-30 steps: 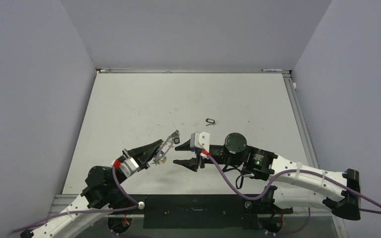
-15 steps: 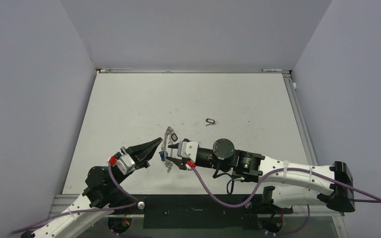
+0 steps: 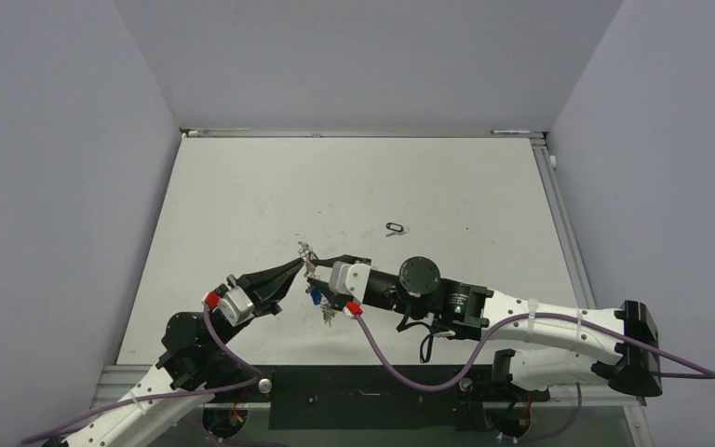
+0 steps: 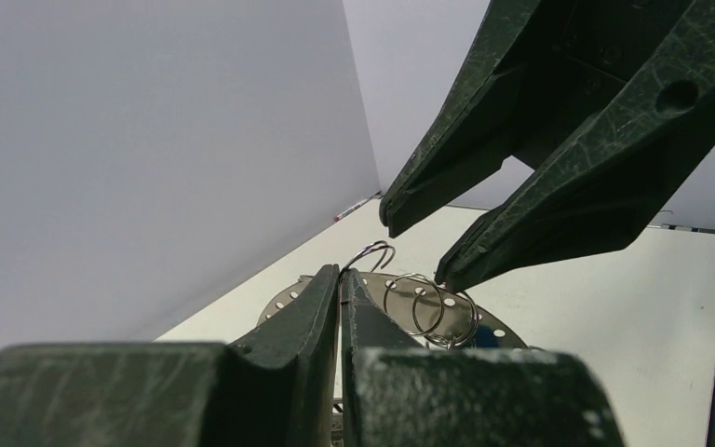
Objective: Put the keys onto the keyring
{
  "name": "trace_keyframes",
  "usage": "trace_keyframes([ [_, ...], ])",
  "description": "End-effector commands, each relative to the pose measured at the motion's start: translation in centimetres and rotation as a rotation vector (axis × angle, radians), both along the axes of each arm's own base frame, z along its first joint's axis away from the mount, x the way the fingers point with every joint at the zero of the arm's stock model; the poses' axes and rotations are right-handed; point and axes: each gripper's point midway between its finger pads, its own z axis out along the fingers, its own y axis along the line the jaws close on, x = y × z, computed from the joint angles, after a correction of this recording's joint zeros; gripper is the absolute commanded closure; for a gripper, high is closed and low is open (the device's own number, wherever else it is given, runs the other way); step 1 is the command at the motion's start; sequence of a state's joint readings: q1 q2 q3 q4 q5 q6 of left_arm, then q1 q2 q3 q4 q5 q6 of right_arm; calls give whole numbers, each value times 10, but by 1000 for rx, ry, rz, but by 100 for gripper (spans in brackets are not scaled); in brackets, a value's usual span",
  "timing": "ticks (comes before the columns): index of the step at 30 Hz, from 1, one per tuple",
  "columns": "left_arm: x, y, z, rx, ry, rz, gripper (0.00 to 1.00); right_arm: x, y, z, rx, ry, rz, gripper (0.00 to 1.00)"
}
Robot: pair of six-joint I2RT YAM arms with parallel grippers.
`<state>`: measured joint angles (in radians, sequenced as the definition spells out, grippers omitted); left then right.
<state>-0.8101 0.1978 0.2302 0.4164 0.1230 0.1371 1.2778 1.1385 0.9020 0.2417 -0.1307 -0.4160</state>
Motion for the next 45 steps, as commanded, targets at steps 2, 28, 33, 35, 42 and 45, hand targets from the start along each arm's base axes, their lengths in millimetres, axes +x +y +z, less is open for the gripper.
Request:
trace_keyframes([
  [2, -8, 6, 27, -80, -67, -16, 100, 7, 3, 33, 83, -68, -32, 67],
  [28, -10, 5, 28, -80, -77, -29, 100, 29, 8, 22, 43, -70, -60, 79],
  [33, -11, 4, 27, -79, -79, -36, 100, 29, 12, 19, 19, -70, -54, 85],
  [35, -11, 4, 27, -77, -78, -36, 100, 31, 14, 16, 4, -66, -54, 87],
  [42, -8, 6, 25, -74, -65, -19, 100, 41, 15, 5, -41, -24, -92, 95],
  [45, -2, 10, 20, -60, -39, 23, 100, 59, 5, -2, -16, 56, -214, 95],
])
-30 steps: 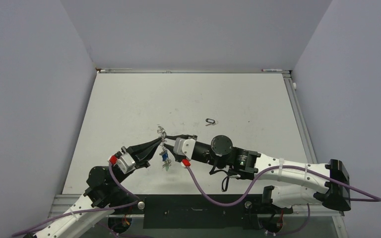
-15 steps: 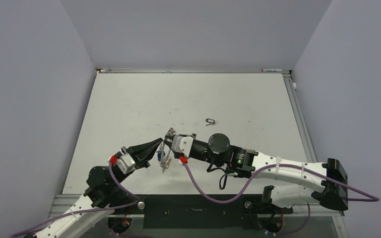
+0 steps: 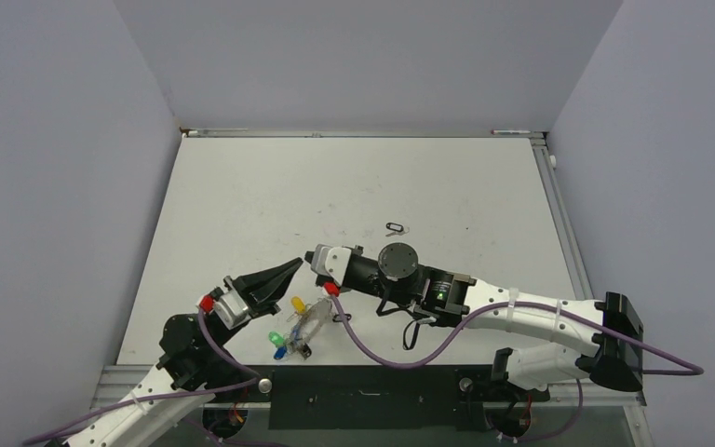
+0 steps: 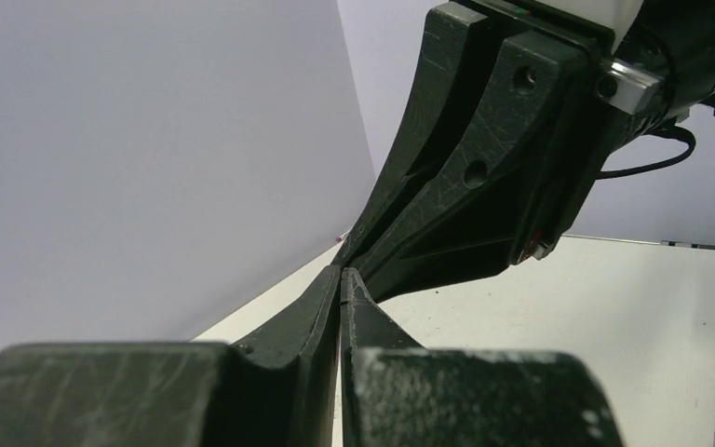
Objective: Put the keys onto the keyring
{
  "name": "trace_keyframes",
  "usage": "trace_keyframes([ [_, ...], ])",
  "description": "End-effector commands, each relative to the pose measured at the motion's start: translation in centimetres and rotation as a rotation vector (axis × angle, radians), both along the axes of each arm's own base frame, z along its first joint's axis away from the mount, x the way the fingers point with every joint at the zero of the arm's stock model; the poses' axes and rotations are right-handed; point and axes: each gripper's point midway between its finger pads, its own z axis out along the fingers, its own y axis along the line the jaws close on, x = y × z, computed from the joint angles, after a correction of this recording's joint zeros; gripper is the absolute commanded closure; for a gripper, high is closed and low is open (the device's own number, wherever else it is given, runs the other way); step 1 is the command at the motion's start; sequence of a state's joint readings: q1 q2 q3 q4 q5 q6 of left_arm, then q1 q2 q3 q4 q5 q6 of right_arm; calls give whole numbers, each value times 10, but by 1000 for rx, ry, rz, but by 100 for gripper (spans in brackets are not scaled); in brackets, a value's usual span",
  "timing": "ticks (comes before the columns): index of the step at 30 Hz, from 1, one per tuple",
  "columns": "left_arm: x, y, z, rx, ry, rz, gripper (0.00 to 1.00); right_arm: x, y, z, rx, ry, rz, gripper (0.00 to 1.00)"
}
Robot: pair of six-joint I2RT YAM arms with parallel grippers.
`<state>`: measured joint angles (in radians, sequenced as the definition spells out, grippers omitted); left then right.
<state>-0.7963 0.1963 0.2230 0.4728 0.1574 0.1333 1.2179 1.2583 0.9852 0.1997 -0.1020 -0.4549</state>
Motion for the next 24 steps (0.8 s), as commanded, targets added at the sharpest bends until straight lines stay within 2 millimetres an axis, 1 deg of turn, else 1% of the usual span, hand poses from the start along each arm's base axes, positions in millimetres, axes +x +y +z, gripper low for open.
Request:
trace_keyframes([
  [1, 6, 12, 8, -31, 19, 62, 100, 28, -12, 8, 81, 100, -179, 95],
  [3, 13, 20, 4, -39, 49, 114, 100, 37, -19, -6, 77, 172, -247, 94],
  [5, 21, 28, 0, -43, 82, 175, 100, 42, -26, -25, 66, 259, -318, 88],
  [6, 25, 30, -6, -28, 99, 198, 100, 41, -28, -36, 50, 305, -339, 84],
  [10, 36, 28, -29, 57, 201, 237, 76, 35, -39, -73, 44, 514, -432, 63],
  [11, 39, 28, -34, 62, 232, 244, 71, 32, -41, -81, 58, 584, -465, 58],
  [13, 41, 26, -40, 71, 271, 242, 62, 24, -45, -105, 45, 723, -523, 55],
  [15, 42, 23, -45, 66, 317, 234, 58, 7, -41, -132, -18, 841, -535, 54],
  [17, 46, 26, -50, 27, 388, 255, 55, -10, -37, -159, -95, 939, -556, 54],
  [21, 55, 33, -55, 51, 444, 321, 54, -54, -15, -202, -229, 1086, -493, 53],
  [24, 60, 36, -57, 68, 467, 354, 53, -79, 0, -231, -318, 1166, -439, 53],
])
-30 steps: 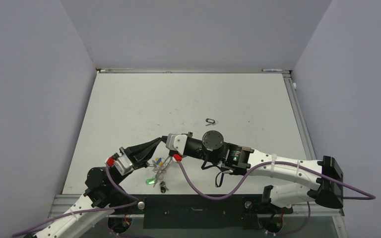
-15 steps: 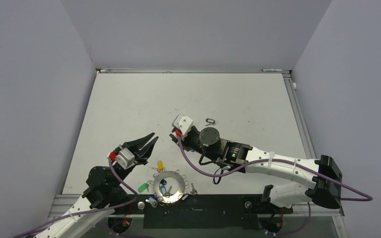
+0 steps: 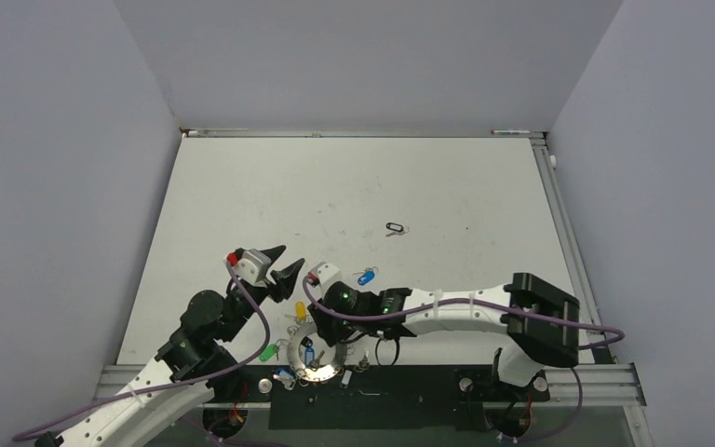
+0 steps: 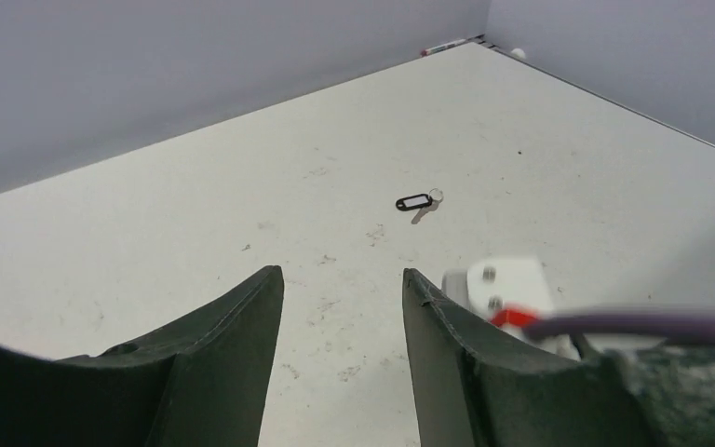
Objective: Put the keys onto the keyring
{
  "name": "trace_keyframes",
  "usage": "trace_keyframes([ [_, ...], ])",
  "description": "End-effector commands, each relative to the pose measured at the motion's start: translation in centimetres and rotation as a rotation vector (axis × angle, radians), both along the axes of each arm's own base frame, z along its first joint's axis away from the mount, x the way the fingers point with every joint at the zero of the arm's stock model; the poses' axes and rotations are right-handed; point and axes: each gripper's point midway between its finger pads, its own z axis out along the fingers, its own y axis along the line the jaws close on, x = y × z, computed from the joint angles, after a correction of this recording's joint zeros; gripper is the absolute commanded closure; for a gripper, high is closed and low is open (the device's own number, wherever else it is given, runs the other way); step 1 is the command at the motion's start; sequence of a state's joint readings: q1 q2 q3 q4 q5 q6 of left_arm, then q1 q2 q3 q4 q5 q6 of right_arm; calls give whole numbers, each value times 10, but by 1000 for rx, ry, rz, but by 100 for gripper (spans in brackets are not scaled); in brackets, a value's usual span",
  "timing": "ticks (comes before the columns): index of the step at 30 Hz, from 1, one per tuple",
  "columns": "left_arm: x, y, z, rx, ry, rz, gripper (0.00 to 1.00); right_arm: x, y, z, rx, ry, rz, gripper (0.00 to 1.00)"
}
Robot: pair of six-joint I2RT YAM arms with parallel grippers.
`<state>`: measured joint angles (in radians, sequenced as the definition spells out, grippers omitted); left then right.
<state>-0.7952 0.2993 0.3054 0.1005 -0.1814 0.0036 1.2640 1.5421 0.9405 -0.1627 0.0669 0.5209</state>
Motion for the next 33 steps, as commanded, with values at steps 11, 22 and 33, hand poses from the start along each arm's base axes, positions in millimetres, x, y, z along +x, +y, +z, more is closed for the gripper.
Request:
trace_keyframes([
  [11, 13, 21, 12, 7, 42, 122, 52, -21, 3, -80, -199, 247, -10, 55],
  [22, 21, 23, 7, 28, 52, 129, 52, 66, -8, -51, -237, 116, 40, 58],
  [33, 22, 20, 3, 48, 67, 116, 47, 55, -24, 23, 10, 150, -187, 48],
])
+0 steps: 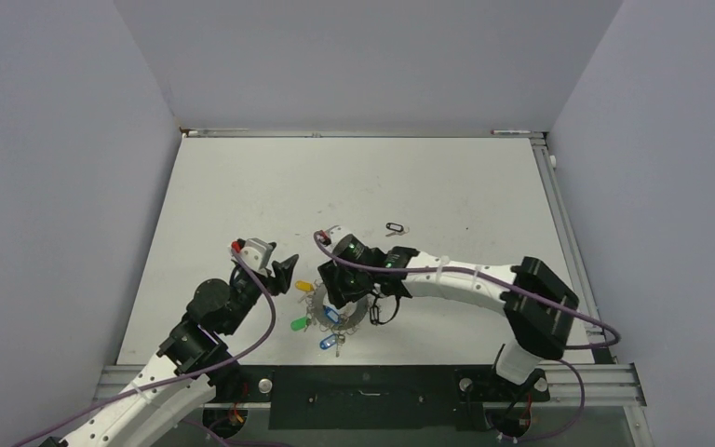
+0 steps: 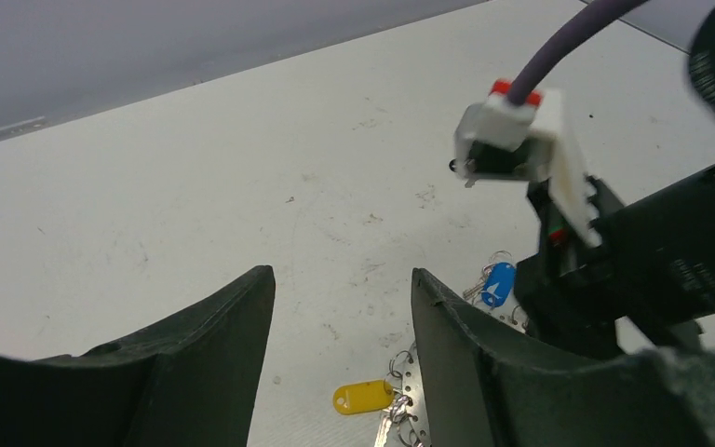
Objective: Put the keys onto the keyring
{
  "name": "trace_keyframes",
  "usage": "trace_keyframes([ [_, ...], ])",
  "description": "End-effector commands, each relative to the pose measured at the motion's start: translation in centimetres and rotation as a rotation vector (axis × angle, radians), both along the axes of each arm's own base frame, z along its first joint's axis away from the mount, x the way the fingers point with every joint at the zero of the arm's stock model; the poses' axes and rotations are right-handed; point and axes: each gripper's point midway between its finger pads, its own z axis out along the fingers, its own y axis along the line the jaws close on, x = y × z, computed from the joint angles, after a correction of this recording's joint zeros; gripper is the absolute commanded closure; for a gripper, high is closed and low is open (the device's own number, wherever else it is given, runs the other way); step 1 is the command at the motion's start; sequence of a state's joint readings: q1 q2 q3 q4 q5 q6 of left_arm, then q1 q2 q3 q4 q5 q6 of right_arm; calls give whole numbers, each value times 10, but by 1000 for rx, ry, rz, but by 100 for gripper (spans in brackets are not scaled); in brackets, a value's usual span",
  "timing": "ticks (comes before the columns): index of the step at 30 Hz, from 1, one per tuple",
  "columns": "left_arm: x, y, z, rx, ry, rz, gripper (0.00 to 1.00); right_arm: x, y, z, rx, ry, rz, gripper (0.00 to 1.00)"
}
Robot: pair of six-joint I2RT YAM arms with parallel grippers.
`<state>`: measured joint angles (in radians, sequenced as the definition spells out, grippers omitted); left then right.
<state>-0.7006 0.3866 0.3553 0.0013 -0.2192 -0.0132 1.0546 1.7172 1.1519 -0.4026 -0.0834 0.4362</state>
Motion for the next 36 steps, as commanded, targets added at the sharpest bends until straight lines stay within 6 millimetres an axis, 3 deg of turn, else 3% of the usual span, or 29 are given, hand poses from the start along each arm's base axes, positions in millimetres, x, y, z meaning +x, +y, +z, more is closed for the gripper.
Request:
trace_keyframes([
  [1, 0, -3, 24, -26, -42, -19, 45, -7, -6, 46, 206, 17, -195, 47],
  [6, 2, -4, 20, -9, -21, -19, 36, -33, -9, 46, 388, 184, -367, 46],
  [11, 1, -3, 15, 6, 6, -18, 33, -54, -3, 49, 461, 232, -461, 45],
  [18, -4, -2, 18, -9, 2, -28, 33, -75, -1, 12, 438, 282, -559, 47],
  [27, -7, -1, 19, -17, -7, -37, 33, -62, -7, -17, 372, 207, -610, 50],
  [36, -8, -2, 18, -12, -12, -42, 33, -41, -40, -44, 292, 173, -663, 52],
])
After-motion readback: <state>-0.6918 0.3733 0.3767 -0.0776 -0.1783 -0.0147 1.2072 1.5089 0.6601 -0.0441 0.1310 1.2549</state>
